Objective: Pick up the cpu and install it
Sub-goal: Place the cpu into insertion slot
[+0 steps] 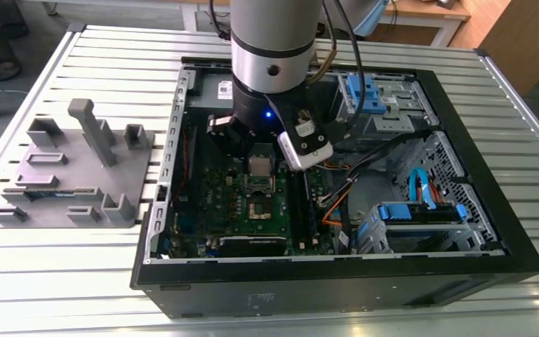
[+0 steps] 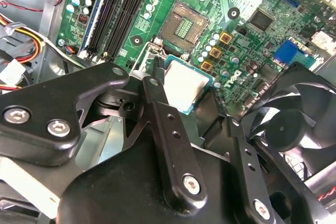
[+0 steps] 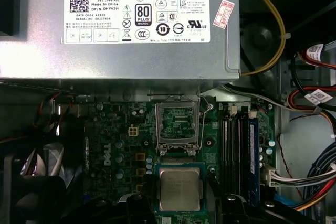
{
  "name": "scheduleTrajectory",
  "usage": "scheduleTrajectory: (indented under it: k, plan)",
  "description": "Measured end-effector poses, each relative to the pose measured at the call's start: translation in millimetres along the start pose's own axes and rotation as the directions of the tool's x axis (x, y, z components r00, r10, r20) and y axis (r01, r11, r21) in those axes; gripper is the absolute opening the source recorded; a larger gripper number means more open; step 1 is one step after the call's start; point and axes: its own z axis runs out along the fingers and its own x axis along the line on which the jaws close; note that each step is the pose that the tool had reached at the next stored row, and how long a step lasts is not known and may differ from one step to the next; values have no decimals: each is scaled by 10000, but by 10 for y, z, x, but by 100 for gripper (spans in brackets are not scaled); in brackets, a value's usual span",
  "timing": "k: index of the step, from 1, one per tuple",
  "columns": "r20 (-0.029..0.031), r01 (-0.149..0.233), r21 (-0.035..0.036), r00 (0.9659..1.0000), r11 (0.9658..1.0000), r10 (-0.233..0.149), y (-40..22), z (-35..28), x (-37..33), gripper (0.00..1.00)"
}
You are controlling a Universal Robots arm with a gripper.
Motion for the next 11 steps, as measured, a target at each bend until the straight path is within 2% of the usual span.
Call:
scheduleTrajectory:
  k: [11]
  plan:
    - [-1, 0, 1, 10000, 10000, 0, -2, 30, 0, 47]
